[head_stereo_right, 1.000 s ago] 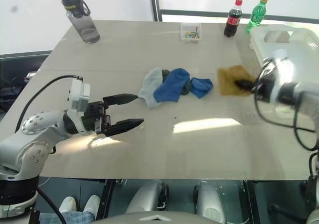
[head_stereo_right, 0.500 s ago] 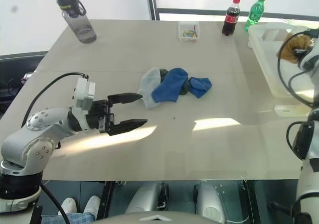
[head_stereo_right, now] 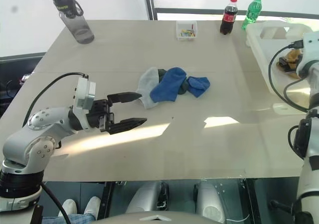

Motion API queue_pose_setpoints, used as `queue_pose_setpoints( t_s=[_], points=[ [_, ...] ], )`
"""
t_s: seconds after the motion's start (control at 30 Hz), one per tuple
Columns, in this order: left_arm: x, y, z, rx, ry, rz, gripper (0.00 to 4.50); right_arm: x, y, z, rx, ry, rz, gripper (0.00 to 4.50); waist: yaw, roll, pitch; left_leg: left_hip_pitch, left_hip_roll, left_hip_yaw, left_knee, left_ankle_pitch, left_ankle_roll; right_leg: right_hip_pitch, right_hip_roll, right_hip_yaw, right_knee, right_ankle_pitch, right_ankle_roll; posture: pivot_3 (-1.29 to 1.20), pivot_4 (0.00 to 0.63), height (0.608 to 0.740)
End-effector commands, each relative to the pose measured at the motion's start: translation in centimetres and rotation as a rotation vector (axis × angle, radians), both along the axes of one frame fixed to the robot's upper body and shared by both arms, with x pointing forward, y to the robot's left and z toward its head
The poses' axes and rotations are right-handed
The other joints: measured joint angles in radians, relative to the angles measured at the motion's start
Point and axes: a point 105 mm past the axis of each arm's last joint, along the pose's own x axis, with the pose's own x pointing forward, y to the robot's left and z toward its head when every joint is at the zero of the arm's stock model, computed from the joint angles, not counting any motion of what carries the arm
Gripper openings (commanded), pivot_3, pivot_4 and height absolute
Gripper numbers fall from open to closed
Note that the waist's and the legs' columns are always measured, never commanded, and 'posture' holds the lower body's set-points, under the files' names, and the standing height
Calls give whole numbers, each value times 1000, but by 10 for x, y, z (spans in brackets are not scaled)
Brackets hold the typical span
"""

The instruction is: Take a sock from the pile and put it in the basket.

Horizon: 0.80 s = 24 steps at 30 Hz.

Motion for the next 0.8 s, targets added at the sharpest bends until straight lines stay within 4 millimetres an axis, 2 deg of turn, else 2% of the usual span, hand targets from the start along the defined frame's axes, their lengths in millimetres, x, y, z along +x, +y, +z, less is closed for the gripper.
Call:
queue_pose_setpoints(
  t_s=[0.03,0.33,0.8],
  points=[
    [-2,-4,7,-2,-46,-24,4500,-10,-8,35,-152,-47,39,4472,0,0,0,0,0,0,0,0,0,0,0,0,0,0,0,0,150,740],
    [0,-5,8,-30,-56,-3,4500,-15,11,51,-159,-46,182,4472,-2,1,0,1,0,0,0,0,0,0,0,1,1,0,0,0,150,740],
    [9,-3,15,-70,-111,50,4500,-18,-2,43,-173,-32,120,4472,0,1,0,0,0,0,1,0,0,0,0,0,1,0,0,0,150,740]
  ],
)
